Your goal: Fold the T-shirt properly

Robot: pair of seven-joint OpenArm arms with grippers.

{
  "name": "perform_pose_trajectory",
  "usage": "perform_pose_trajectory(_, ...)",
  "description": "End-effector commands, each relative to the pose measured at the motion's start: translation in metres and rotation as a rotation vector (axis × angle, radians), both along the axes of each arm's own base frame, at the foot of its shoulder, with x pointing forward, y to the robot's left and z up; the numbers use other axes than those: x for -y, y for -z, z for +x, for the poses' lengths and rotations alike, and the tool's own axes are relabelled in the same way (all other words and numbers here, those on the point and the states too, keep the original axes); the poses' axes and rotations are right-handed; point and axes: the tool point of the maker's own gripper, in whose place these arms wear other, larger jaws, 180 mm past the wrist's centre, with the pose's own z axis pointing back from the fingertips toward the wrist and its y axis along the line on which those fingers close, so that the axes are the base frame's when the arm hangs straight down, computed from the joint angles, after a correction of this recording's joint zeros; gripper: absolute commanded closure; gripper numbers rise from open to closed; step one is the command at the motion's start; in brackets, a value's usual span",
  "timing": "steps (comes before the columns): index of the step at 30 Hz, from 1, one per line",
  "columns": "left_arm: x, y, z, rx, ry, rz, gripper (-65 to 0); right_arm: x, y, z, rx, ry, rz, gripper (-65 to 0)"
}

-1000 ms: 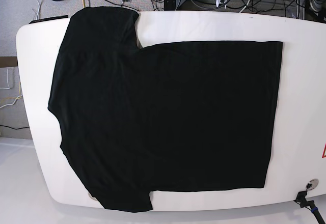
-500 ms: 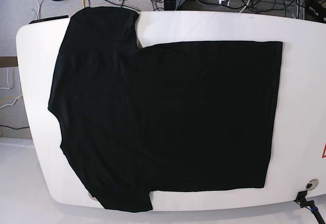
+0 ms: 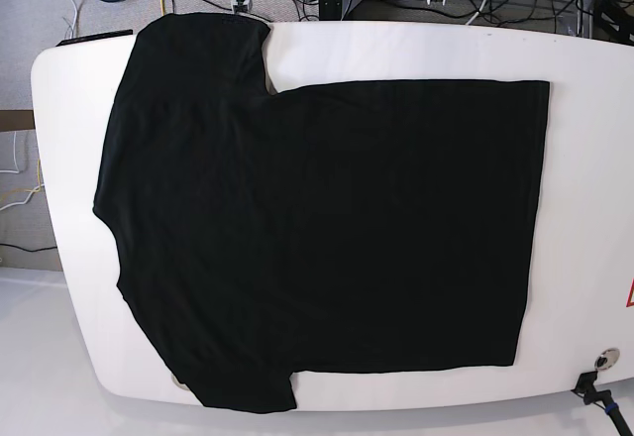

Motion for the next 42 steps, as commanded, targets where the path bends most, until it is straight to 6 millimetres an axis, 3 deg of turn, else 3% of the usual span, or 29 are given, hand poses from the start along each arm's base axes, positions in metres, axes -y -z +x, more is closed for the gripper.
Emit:
perform_pose_trajectory(1, -0.001, -0.002, 0.009, 0.034, 0.004, 0.002, -12.5, 0.003, -0.001, -0.001, 0.021, -0.006, -0.004, -1.4)
perform_pose_trajectory(3, -0.002, -0.003, 0.007, 0.044, 0.004, 0.002, -22.0, 0.003, -0.003, -0.007, 0.031, -0.007, -0.005, -1.5)
perform_pose_trajectory(5, -0.002, -0.004, 0.005, 0.051, 0.006, 0.003, -27.5, 0.003, -0.005, -0.013, 0.042, -0.008, -0.005, -2.5)
perform_pose_trajectory(10, -0.003, -0.007, -0.004, 0.054, 0.006, 0.005, -30.1, 0.004, -0.013, -0.029, 0.071, -0.010, -0.008, -20.6)
perform_pose_trajectory(12, -0.013, -0.010, -0.008, 0.062, 0.013, 0.019, -30.1, 0.004, -0.018, -0.034, 0.088, -0.011, -0.008, -28.0)
perform_pose_trajectory(14, -0.014, -0.014, -0.009, 0.085, 0.019, 0.021, -30.2, 0.004, -0.023, -0.041, 0.105, -0.012, -0.008, -32.1)
perform_pose_trajectory(21, -0.014, -0.035, -0.027, 0.140, 0.037, 0.021, -30.2, 0.004, -0.049, -0.060, 0.160, -0.015, -0.009, -32.6)
perform_pose_trajectory(23, -0.027, -0.042, -0.033, 0.148, 0.056, 0.040, -30.2, 0.005, -0.058, -0.065, 0.177, -0.015, -0.009, -32.6)
perform_pose_trajectory(27, -0.034, -0.059, -0.051, 0.157, 0.078, 0.047, -29.9, 0.006, -0.079, -0.073, 0.214, -0.024, -0.012, -32.6)
perform_pose_trajectory(29, -0.046, -0.073, -0.055, 0.176, 0.107, 0.063, -29.8, 0.005, -0.090, -0.076, 0.232, -0.026, -0.011, -32.6)
perform_pose_trajectory(35, -0.038, -0.118, -0.068, 0.238, 0.144, 0.043, -29.6, 0.005, -0.127, -0.071, 0.309, -0.031, -0.011, -32.6)
perform_pose_trajectory(42, -0.021, -0.183, -0.051, 0.367, 0.170, 0.014, -29.6, 0.013, -0.181, -0.056, 0.413, -0.064, -0.016, -32.6)
